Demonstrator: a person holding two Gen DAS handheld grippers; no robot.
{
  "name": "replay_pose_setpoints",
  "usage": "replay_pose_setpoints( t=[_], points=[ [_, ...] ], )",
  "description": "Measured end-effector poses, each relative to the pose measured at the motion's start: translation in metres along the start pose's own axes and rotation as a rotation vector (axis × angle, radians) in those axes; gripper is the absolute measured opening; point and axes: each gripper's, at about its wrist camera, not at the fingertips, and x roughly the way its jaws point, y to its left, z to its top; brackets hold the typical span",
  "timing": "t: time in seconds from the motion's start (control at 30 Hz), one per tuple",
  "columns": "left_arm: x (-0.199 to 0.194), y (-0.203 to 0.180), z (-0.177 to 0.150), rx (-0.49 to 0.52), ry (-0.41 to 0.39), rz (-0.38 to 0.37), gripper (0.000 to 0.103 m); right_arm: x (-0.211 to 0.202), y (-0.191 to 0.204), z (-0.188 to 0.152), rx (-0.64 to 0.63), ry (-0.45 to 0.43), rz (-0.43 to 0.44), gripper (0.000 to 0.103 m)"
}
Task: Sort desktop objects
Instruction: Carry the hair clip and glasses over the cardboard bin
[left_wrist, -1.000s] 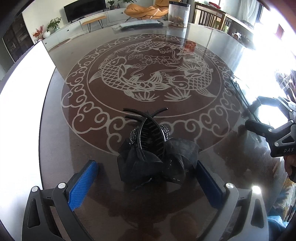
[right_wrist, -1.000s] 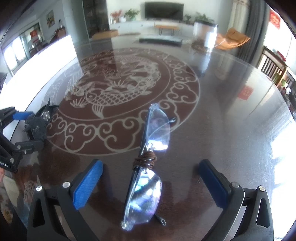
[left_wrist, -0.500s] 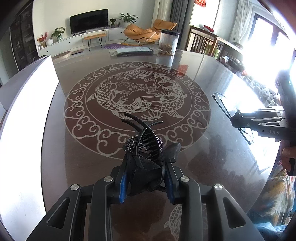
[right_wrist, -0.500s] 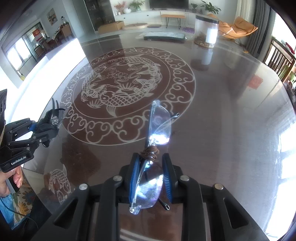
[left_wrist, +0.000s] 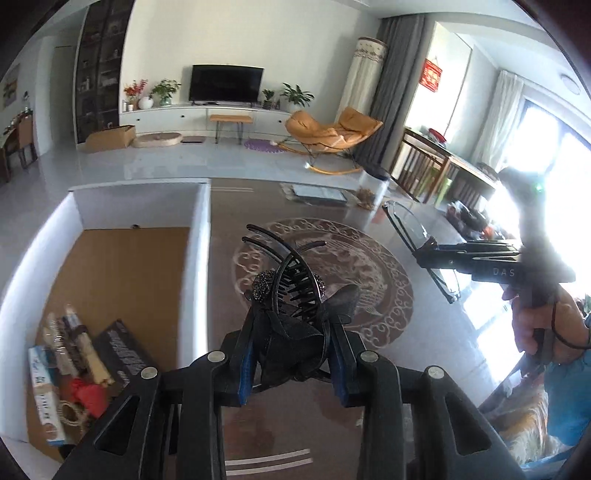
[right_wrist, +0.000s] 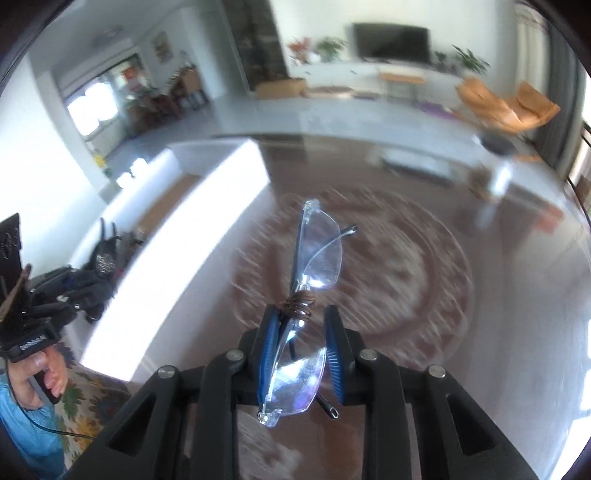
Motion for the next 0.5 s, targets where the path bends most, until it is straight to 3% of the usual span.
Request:
replay_pose_setpoints(
  t=[0.2, 0.33, 0.5],
  points=[
    [-0.031, 0.105, -0.01, -0.099, 0.032, 0.232, 0.033, 0.035, 0.126, 0.066, -0.191, -0.051, 0.124, 0.026],
    [-0.023, 0.156, -0.035, -0.185, 0.107, 0.314, 0.033, 0.087, 0.204, 0.083, -0.302, -0.013, 0.18, 0.026],
    [0.001, 0.191, -0.061, -0.258, 0.196, 0.349, 0.033, 0.168, 0.253, 0.073, -0.318, 0.119, 0.245, 0.026]
  ],
)
